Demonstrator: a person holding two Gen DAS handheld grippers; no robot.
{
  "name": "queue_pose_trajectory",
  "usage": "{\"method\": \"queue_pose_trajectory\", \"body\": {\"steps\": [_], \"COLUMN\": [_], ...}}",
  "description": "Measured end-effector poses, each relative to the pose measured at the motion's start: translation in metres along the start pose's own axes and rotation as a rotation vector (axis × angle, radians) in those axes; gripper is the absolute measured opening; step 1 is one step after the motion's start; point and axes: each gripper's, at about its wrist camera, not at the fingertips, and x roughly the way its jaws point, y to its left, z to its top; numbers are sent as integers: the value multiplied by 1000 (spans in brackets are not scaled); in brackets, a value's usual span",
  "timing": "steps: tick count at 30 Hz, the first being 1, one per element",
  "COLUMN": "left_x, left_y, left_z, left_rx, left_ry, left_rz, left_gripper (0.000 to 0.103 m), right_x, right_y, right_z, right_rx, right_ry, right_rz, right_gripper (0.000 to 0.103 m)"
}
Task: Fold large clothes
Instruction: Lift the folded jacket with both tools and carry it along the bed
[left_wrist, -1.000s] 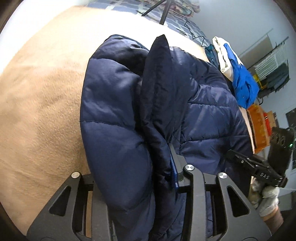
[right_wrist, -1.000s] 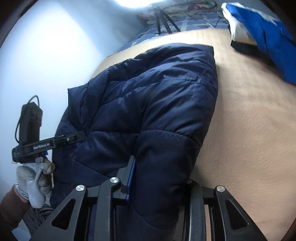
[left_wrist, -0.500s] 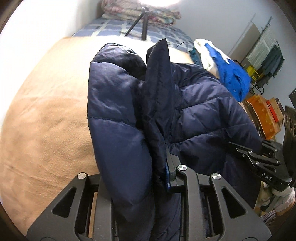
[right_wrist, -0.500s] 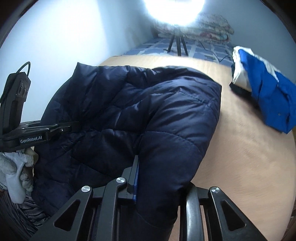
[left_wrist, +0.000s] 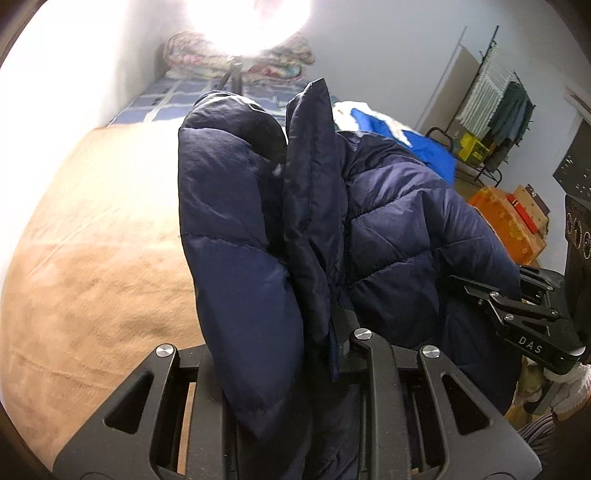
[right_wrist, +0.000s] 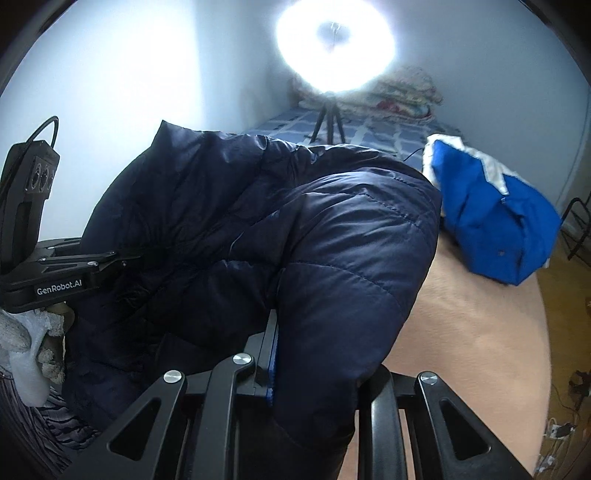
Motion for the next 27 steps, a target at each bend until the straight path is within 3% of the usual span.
{"method": "queue_pose_trajectory", "body": {"steps": [13,27], "left_x": [11,67], "left_y": [-45,-75], "left_z": [30,84], "left_rx": [86,107], "left_ry": [-47,-83], "left_rz": [-54,-108], "left_gripper": [22,22], "right_x": [-36,-35], "right_y": [-43,-95], "right_z": [7,44], "right_rx": [54,10], "right_ry": [-50,-79], "right_rz": [-57,-184], "right_gripper": [18,18]}}
